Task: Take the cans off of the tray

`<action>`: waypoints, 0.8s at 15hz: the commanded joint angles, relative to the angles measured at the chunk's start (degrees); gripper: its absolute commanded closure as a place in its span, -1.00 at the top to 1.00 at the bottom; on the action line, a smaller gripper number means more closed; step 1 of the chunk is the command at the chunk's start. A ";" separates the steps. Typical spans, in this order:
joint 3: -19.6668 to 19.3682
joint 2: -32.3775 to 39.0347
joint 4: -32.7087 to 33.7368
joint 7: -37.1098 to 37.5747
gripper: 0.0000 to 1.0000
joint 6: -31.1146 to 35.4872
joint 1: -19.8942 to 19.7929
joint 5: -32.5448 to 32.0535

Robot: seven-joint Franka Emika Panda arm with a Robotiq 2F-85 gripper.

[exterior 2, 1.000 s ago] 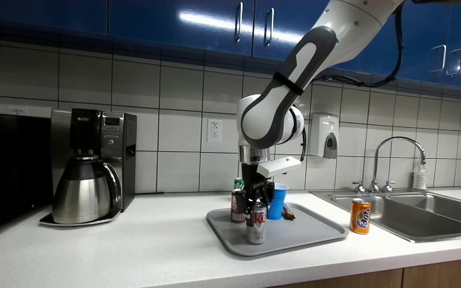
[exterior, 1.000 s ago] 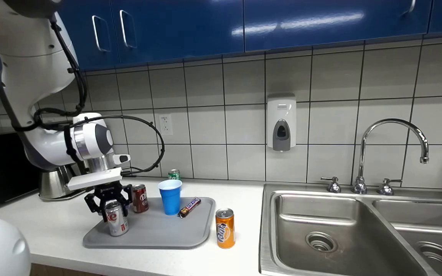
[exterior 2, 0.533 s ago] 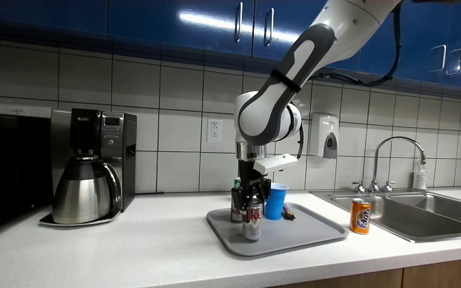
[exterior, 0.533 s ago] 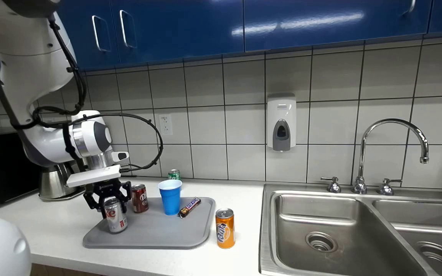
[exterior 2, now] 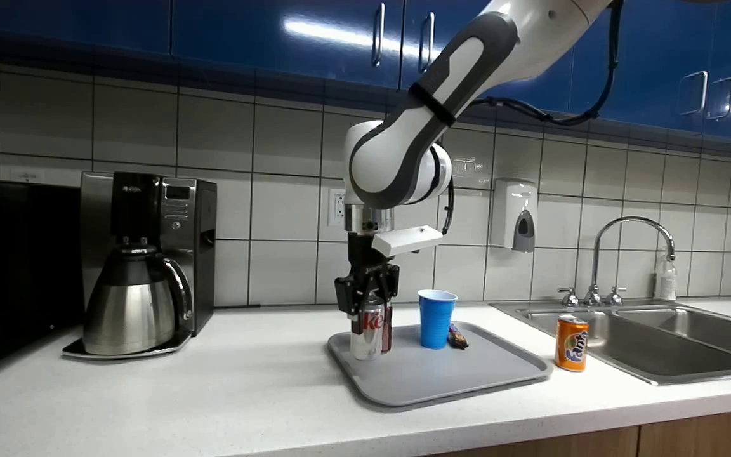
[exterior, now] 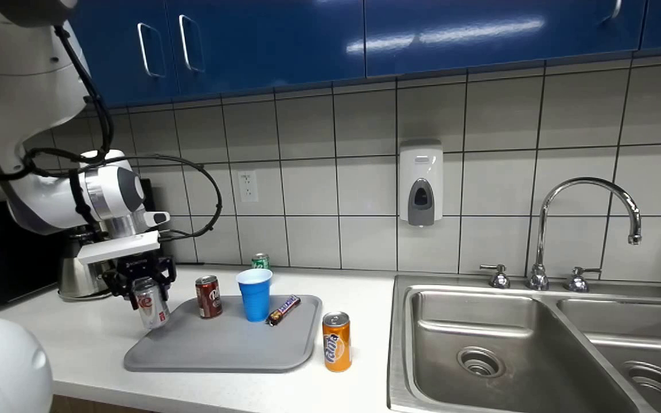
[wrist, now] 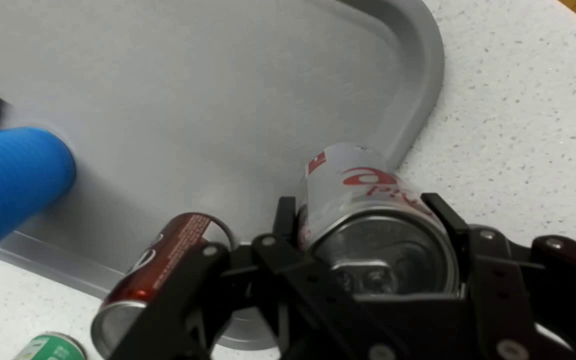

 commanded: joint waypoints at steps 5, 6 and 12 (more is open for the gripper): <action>2.36 1.47 5.82 0.26 -0.22 -3.85 4.54 -2.21; 2.45 2.05 6.38 0.07 -0.22 -3.88 4.93 -2.30; 2.53 6.50 8.00 -1.65 -0.22 -2.75 5.31 -0.93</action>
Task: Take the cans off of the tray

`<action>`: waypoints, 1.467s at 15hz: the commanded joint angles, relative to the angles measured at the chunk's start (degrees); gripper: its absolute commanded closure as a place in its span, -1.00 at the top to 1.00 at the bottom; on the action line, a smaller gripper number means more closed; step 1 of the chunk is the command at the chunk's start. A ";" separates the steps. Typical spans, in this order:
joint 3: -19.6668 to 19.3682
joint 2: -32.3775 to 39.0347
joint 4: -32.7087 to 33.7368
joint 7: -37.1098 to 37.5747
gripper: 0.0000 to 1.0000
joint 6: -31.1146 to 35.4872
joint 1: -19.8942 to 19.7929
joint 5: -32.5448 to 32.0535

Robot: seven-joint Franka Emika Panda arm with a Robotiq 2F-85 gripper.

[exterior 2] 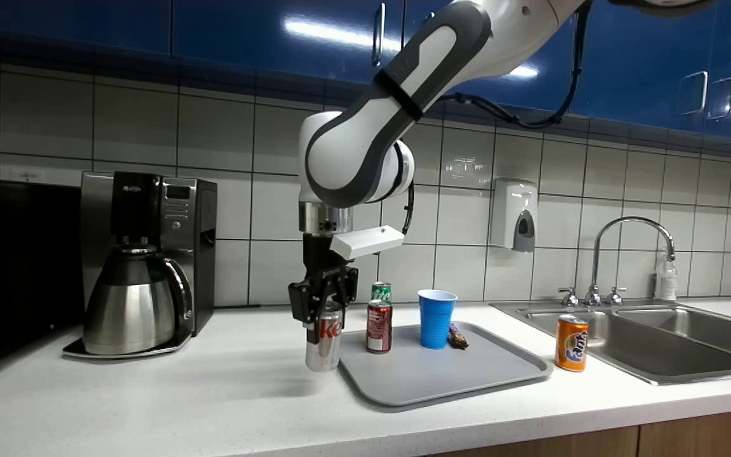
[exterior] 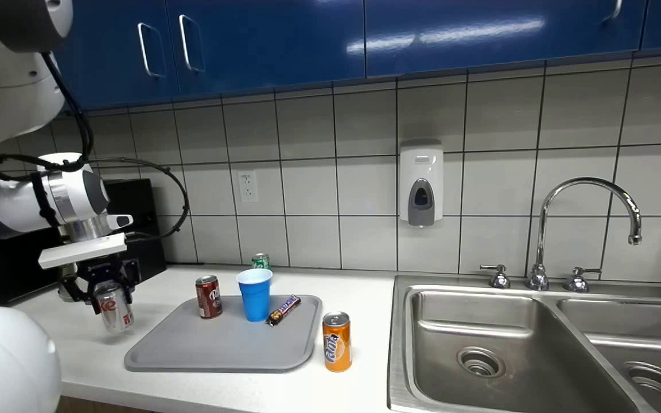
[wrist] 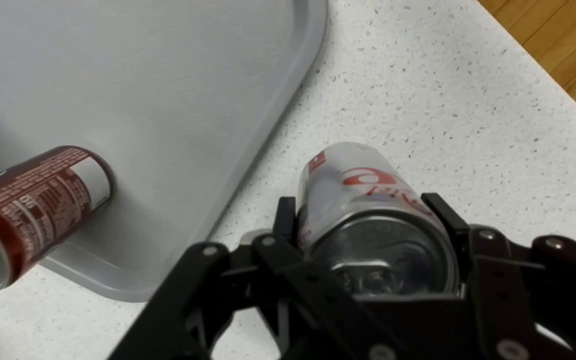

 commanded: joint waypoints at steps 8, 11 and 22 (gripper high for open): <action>0.18 5.91 4.67 -2.74 -0.22 -1.46 -0.40 0.19; 0.16 6.28 5.25 -3.19 0.41 -2.43 -0.24 0.15; 1.07 2.70 6.22 -6.57 1.00 -6.81 -1.08 1.37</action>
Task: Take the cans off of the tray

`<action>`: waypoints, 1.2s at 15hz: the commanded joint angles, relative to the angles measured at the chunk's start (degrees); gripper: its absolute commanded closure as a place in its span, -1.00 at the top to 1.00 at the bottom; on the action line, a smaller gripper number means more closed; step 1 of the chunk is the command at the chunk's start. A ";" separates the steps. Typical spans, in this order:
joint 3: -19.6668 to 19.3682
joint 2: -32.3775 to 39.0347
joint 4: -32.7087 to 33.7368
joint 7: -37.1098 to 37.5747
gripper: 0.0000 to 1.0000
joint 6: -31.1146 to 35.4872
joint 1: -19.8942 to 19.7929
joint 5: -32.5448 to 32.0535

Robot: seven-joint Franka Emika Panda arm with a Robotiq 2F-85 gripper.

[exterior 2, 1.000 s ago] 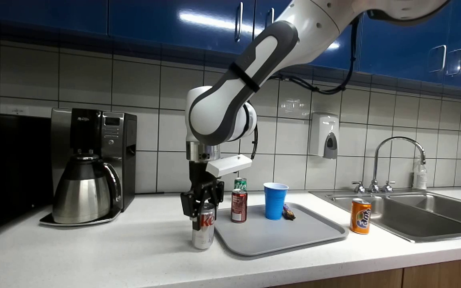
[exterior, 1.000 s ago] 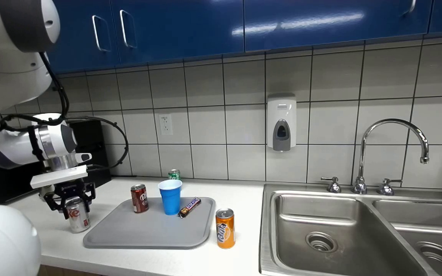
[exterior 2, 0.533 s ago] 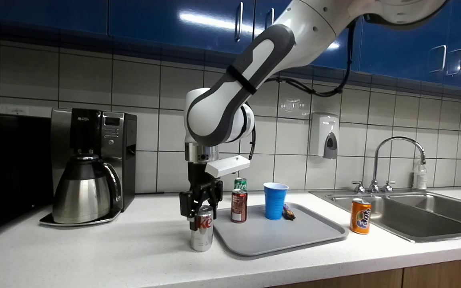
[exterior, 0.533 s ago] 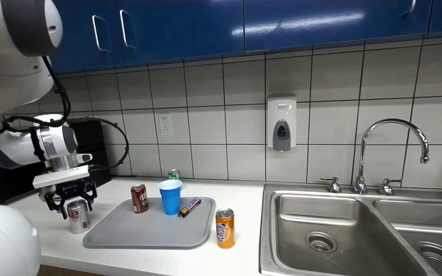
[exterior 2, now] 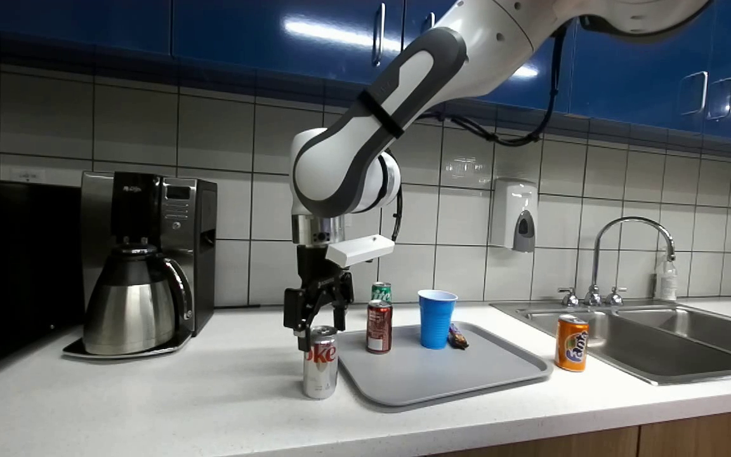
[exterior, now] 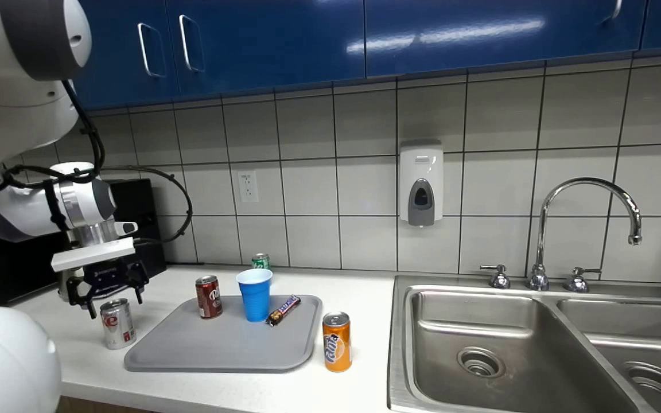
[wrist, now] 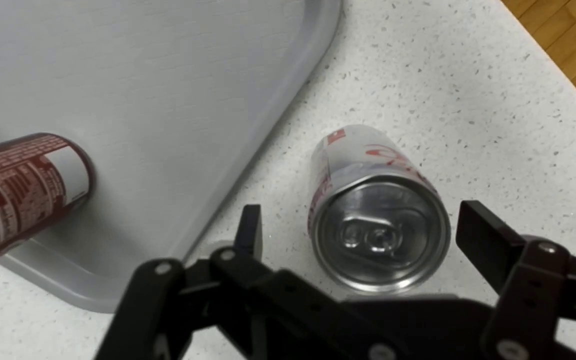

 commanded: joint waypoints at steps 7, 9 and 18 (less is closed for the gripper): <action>0.33 -7.17 0.32 -2.41 1.00 -2.32 -3.10 2.18; -0.22 -7.54 0.82 -2.35 1.00 -2.74 -4.27 2.32; -3.60 -6.25 1.78 -0.61 1.00 -3.21 -9.39 3.88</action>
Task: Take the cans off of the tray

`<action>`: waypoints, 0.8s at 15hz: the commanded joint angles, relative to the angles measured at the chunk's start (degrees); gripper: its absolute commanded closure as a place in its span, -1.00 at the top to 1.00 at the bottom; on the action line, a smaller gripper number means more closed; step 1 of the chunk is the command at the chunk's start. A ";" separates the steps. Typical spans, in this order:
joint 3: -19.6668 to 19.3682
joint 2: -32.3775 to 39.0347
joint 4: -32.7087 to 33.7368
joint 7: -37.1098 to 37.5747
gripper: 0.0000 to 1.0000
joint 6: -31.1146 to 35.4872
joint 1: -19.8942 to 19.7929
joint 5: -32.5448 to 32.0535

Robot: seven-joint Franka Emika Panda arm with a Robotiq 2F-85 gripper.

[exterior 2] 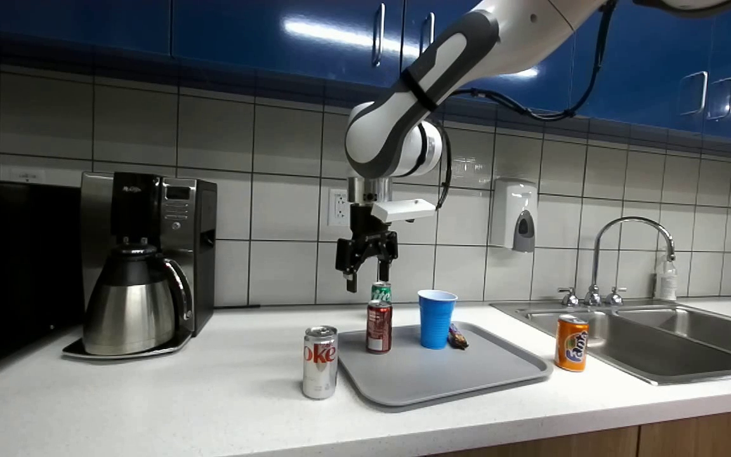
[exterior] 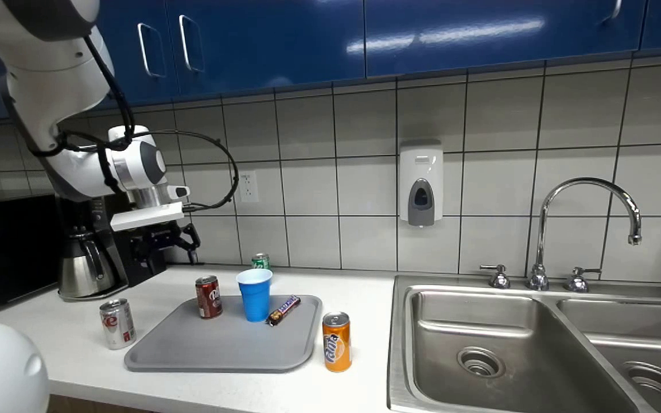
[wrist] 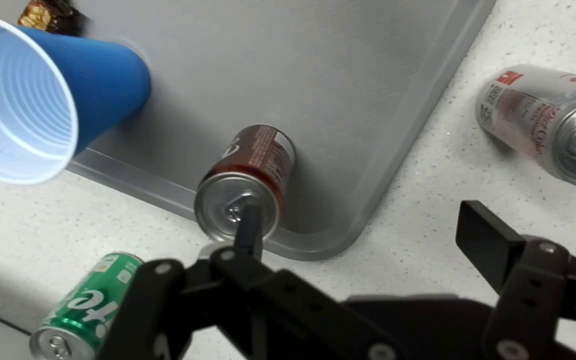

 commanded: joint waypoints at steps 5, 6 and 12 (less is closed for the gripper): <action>-1.86 3.25 2.67 2.80 1.00 -1.50 -1.62 2.74; -2.27 3.98 3.18 3.94 1.00 -1.30 -1.37 2.43; -3.87 8.23 7.75 7.65 1.00 -2.39 -0.80 1.85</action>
